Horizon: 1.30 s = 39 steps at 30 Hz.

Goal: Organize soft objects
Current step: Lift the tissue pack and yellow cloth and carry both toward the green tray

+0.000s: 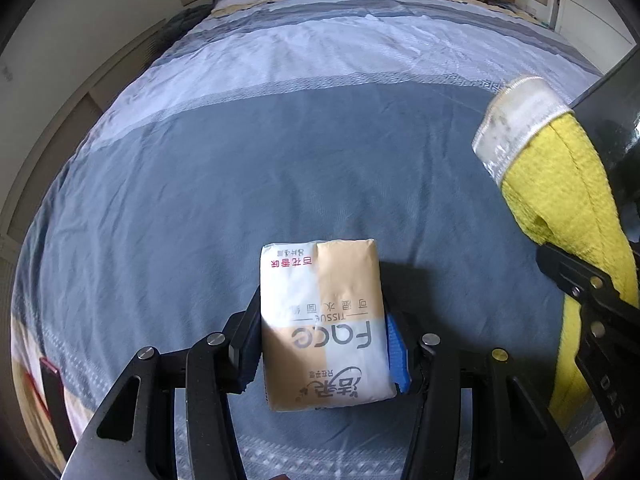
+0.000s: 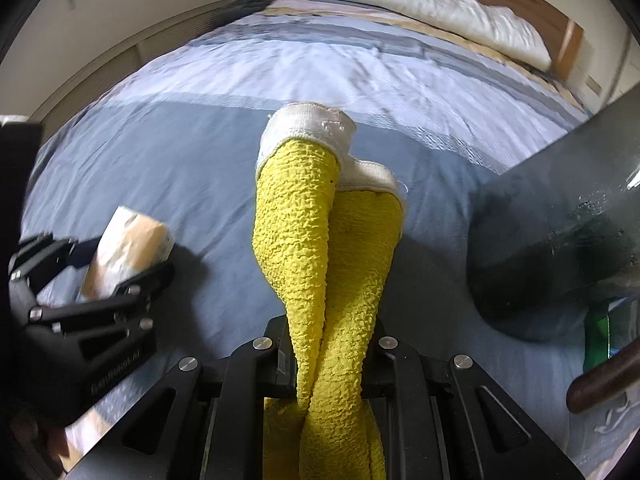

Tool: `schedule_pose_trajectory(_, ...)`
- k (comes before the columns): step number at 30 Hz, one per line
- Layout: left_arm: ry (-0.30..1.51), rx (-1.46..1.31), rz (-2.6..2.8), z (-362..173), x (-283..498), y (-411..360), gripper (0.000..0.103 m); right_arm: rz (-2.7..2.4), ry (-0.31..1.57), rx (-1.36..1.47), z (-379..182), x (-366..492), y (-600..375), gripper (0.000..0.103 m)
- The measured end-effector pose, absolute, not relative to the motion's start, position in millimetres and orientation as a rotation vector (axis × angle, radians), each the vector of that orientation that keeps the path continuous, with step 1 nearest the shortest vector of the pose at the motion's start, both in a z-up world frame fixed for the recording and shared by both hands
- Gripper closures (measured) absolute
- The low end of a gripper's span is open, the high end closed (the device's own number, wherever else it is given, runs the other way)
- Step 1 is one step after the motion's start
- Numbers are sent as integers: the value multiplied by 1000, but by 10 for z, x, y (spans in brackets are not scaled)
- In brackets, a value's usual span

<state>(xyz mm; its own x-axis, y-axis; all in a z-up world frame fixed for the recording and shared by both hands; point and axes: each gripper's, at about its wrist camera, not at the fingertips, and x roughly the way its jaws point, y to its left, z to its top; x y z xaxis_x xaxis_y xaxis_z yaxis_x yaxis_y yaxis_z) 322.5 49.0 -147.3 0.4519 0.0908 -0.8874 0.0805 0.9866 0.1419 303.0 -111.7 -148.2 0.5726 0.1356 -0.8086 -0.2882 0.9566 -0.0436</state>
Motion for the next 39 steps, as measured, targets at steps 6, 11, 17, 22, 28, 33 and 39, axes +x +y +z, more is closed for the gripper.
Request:
schedule_pose_trajectory(6,1122,137,35,-1477,3083,677,57,323,929,-224,-1417,2788,-1112,86)
schedule_pose_trajectory(11,1133,119,49,-1467,2960,771,57,367,938,-279,-1350,2576,-1120,86)
schedule_pose_trajectory(17,1139,99,44,-1421,2756,769,57,390,949,-319,-1311,2323,-1245,86)
schedule_pose_trajectory(22,1146,107,20,-1390,2550,624,57,404,966,-324,-1289,2083,-1421,86)
schedule_pose_trajectory(28,1145,134,-46,-1319,2391,303,57,398,987,-330,-1237,1802,-1677,86)
schedule_pose_trajectory(33,1144,154,-91,-1273,2339,58,57,372,1007,-331,-1170,1619,-1927,86)
schedule_pose_trajectory(39,1156,196,-144,-1257,2195,-239,57,352,1032,-360,-1122,1383,-2244,86)
